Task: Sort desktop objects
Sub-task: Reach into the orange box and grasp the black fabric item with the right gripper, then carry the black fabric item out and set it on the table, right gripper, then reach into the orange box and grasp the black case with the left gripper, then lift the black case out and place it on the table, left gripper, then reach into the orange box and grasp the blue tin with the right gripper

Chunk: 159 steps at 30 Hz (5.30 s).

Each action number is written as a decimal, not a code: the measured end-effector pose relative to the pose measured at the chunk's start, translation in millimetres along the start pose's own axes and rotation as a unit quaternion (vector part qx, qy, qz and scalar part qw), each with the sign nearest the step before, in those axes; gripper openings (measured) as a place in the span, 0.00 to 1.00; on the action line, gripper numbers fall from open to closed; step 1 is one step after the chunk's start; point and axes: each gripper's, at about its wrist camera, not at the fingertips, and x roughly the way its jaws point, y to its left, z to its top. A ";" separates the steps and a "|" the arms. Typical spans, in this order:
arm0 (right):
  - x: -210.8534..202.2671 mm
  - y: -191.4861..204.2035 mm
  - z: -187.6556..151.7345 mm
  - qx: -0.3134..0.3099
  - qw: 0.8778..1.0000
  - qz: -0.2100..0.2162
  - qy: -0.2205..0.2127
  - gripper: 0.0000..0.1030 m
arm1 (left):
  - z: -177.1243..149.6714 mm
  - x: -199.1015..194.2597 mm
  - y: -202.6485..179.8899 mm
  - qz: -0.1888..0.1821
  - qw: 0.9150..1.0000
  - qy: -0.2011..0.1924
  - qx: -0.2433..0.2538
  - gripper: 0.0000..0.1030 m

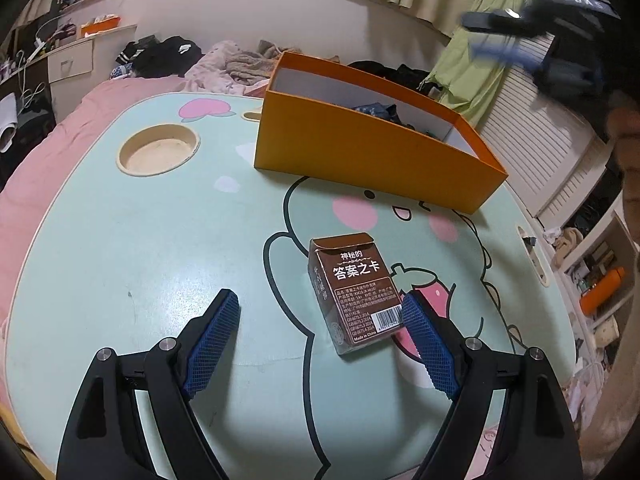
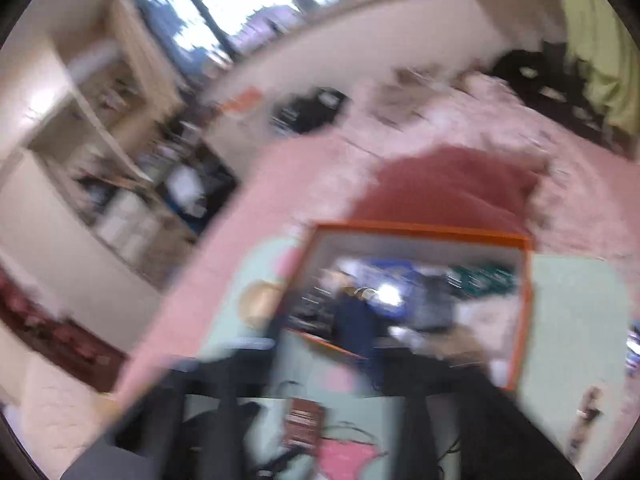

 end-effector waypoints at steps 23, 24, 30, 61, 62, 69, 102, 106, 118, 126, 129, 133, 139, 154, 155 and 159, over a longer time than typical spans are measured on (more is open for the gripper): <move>-30.1 -16.9 -39.1 -0.008 0.997 0.063 -0.042 0.23 | 1.1 0.8 0.0 -0.005 1.000 -0.003 -0.007 0.81; -30.2 -17.6 -54.1 -0.016 0.998 0.048 -0.035 0.24 | 1.0 0.8 -0.1 -0.005 1.000 -0.004 -0.007 0.81; 0.5 -48.7 -125.5 0.008 1.000 0.020 0.015 0.24 | 0.7 1.5 -1.7 -0.002 1.000 -0.003 -0.004 0.81; 23.2 -38.5 -198.1 -0.087 0.976 -0.199 -0.014 1.00 | 147.8 35.7 -69.6 -0.101 0.989 0.084 0.072 0.80; 23.6 -38.5 -197.8 -0.087 0.976 -0.199 -0.014 1.00 | 155.4 49.1 -77.0 -0.108 0.986 0.105 0.072 0.72; 22.3 -42.0 -198.5 -0.082 0.977 -0.198 -0.016 1.00 | 172.1 127.4 -106.3 -0.078 0.978 0.185 0.047 0.41; 21.1 -47.4 -198.8 -0.079 0.977 -0.196 -0.017 1.00 | 146.0 157.0 -172.1 0.103 0.944 0.146 0.278 0.46; 20.7 -47.9 -199.3 -0.080 0.977 -0.197 -0.017 1.00 | 161.9 140.8 -137.0 0.000 0.969 0.156 0.194 0.40; 21.9 -47.4 -199.6 -0.080 0.977 -0.197 -0.018 1.00 | 131.9 -3.9 -83.6 -0.116 0.984 0.055 0.122 0.40; 21.2 -47.3 -200.4 -0.080 0.977 -0.197 -0.018 1.00 | 86.3 28.6 -65.2 -0.073 0.990 0.071 0.093 0.40; 19.4 -48.3 -200.0 -0.080 0.977 -0.197 -0.020 1.00 | 86.0 21.5 -59.3 -0.088 0.992 0.054 0.074 0.41; 17.6 -48.7 -200.0 -0.080 0.977 -0.197 -0.021 1.00 | 75.4 -10.1 -43.0 -0.072 0.995 0.002 0.069 0.69; 2.8 -51.3 -191.5 -0.067 0.984 -0.162 -0.026 0.97 | 31.4 -35.9 8.5 -0.009 0.999 -0.015 0.035 0.72; 82.9 -56.9 -2.1 0.074 0.992 -0.035 0.096 0.64 | -0.3 6.0 -20.6 -0.038 0.993 0.041 0.101 0.72; 93.4 -54.5 -1.5 0.075 0.991 -0.045 0.105 0.63 | -3.0 6.9 -26.3 -0.038 0.992 0.042 0.111 0.72; 122.9 -48.9 7.8 0.075 0.988 -0.065 0.118 0.63 | -12.4 10.3 -37.8 -0.026 0.990 0.030 0.139 0.72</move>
